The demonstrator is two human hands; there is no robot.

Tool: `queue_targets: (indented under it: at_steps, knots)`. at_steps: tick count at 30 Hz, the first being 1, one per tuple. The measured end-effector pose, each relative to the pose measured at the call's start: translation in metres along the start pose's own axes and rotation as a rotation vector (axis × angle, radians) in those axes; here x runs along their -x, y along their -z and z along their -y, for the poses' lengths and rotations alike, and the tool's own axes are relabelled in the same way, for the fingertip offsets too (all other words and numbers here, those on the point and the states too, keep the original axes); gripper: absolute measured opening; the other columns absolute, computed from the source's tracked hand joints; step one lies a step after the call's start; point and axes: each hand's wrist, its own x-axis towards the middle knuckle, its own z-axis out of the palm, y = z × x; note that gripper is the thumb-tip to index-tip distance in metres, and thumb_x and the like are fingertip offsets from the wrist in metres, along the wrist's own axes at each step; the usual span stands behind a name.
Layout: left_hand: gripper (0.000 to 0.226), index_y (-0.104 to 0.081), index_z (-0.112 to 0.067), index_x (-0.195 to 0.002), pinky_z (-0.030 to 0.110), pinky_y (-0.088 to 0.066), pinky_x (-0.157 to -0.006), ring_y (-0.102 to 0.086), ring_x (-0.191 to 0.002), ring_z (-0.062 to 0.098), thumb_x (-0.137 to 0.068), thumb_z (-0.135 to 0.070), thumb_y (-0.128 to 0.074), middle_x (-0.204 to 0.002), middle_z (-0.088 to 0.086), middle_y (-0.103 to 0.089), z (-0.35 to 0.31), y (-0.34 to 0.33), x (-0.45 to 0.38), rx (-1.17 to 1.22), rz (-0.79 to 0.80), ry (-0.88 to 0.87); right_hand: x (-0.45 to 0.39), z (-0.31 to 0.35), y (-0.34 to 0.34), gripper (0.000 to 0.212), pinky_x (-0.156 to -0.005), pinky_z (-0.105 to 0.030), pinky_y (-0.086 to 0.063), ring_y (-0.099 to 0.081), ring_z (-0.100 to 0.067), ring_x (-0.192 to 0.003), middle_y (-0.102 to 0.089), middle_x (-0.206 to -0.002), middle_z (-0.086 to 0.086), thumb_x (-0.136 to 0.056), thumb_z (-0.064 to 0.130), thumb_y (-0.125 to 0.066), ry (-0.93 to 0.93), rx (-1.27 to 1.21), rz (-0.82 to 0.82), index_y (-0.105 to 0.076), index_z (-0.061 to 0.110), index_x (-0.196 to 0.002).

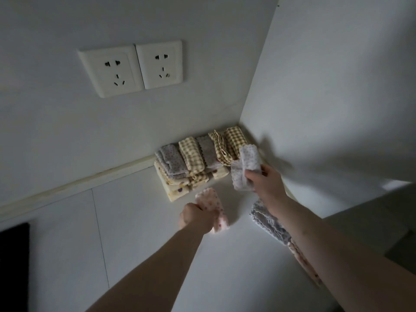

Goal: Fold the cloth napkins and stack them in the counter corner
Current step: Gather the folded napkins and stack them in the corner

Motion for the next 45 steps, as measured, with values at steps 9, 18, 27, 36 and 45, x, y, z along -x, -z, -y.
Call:
queue_targets:
  at_steps: [9, 18, 27, 36, 45]
  knots:
    - [0.024, -0.068, -0.029, -0.114, 0.024, -0.053, -0.069, -0.070, -0.091, 0.009, -0.090, -0.036, -0.068, -0.103, -0.012, -0.073, 0.001, 0.039, 0.032, 0.226, 0.122, -0.279, -0.037, 0.051, -0.027, 0.030, -0.057, -0.020, -0.050, -0.068, -0.013, -0.084, -0.072, -0.102, -0.003, -0.087, 0.016, -0.068, 0.049, 0.074, -0.030, -0.069, 0.013, -0.116]
    - [0.029, -0.067, -0.015, -0.106, 0.049, -0.064, -0.074, -0.075, -0.086, 0.020, -0.085, -0.035, -0.069, -0.095, 0.002, -0.076, -0.026, 0.108, 0.023, 0.463, -0.131, -0.483, -0.061, 0.068, -0.081, 0.030, -0.065, -0.029, -0.047, -0.066, -0.025, -0.083, -0.070, -0.096, -0.006, -0.079, 0.015, -0.067, -0.039, 0.100, 0.042, -0.070, 0.017, -0.109]
    - [0.019, -0.060, -0.018, -0.106, 0.014, -0.045, -0.046, -0.061, -0.073, 0.005, -0.095, -0.033, -0.064, -0.088, -0.008, -0.065, -0.076, 0.130, -0.009, 0.395, -0.267, -0.471, -0.068, 0.048, -0.097, 0.064, -0.100, -0.040, -0.053, -0.063, -0.023, -0.110, -0.065, -0.122, -0.003, -0.079, 0.019, -0.074, 0.091, 0.289, 0.116, -0.051, 0.016, -0.138]
    - [0.073, -0.034, -0.021, -0.148, 0.046, -0.033, -0.113, -0.035, -0.138, 0.030, -0.088, -0.052, -0.060, -0.150, 0.005, -0.038, -0.062, 0.100, -0.045, 0.172, -0.338, -0.241, -0.059, 0.040, -0.102, 0.065, -0.116, -0.049, -0.028, -0.034, -0.039, -0.141, -0.036, -0.154, -0.019, -0.099, 0.043, -0.040, 0.281, 0.560, 0.069, -0.032, 0.012, -0.155]
    - [0.066, -0.047, -0.026, -0.125, 0.040, -0.031, -0.104, -0.039, -0.121, 0.024, -0.074, -0.062, -0.070, -0.128, -0.002, -0.043, -0.056, 0.088, -0.037, -0.174, -0.604, -0.583, -0.057, 0.043, -0.104, 0.061, -0.112, -0.048, -0.038, -0.049, -0.037, -0.127, -0.053, -0.139, -0.018, -0.089, 0.036, -0.040, 0.211, 0.394, 0.099, -0.050, 0.008, -0.142]
